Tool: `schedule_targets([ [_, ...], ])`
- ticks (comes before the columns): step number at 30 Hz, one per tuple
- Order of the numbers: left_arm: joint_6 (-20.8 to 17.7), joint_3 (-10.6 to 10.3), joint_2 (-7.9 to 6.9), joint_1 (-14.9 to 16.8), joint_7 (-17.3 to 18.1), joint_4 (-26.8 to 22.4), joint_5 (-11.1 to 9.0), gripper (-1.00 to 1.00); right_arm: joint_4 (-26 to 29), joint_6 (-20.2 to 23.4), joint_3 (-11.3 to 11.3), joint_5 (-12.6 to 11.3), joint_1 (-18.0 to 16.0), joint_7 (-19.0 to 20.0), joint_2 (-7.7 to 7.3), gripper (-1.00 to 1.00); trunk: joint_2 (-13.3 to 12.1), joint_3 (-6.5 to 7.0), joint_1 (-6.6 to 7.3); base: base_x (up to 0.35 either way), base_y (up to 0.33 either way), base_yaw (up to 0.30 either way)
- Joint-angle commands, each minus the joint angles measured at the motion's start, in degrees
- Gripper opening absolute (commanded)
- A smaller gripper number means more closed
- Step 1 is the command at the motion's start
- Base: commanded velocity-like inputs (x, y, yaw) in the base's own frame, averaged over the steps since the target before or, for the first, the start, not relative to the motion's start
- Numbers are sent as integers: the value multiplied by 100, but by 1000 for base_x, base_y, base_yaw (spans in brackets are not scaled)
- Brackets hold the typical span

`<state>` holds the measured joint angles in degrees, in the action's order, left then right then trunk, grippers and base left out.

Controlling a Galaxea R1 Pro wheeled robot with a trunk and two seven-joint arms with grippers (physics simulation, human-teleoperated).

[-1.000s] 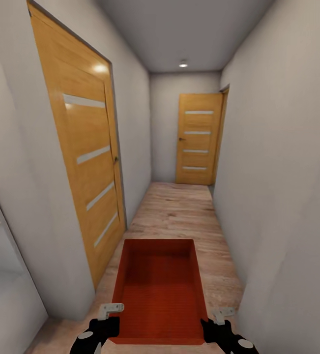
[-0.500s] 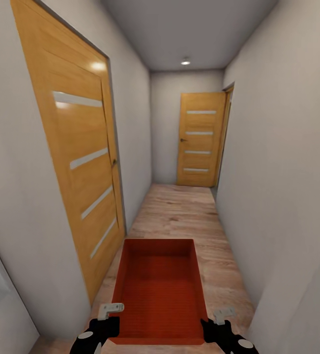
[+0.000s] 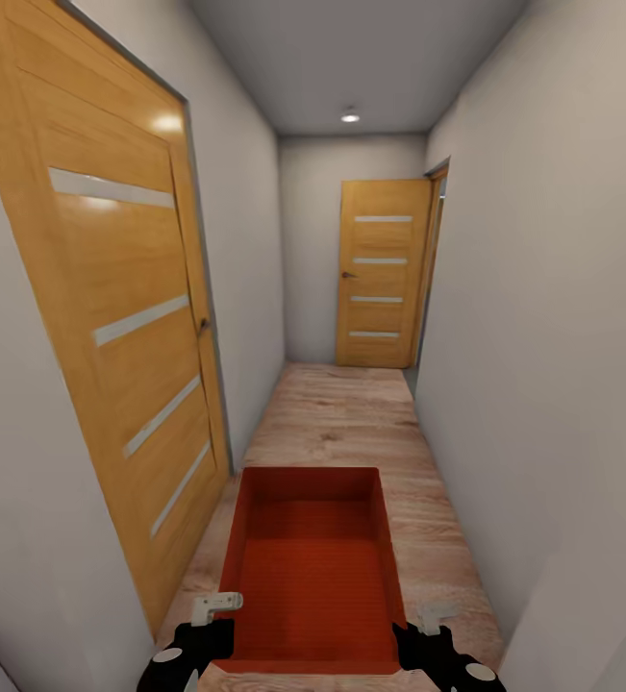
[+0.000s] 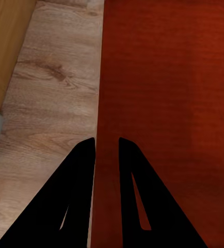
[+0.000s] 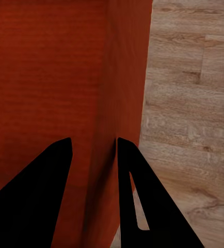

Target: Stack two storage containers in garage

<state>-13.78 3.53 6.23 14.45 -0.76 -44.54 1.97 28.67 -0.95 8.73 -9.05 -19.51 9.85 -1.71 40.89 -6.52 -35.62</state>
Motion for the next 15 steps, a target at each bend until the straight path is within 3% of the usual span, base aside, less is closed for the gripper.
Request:
schedule_targets([
  [1,-37,298,1,6,-21,-72,16,-100,-2,-11,138,439,-1,131,-14,-100,8,-10,-5,327,0,-263],
  [8,-37,299,1,6,-21,-72,15,-100,-2,-11,138,439,-1,131,-14,-100,8,-10,-5,327,14,-271],
  [15,-37,298,1,6,-21,-72,15,-100,-2,-11,138,441,-1,133,-14,-100,8,-10,-5,327,102,-54],
])
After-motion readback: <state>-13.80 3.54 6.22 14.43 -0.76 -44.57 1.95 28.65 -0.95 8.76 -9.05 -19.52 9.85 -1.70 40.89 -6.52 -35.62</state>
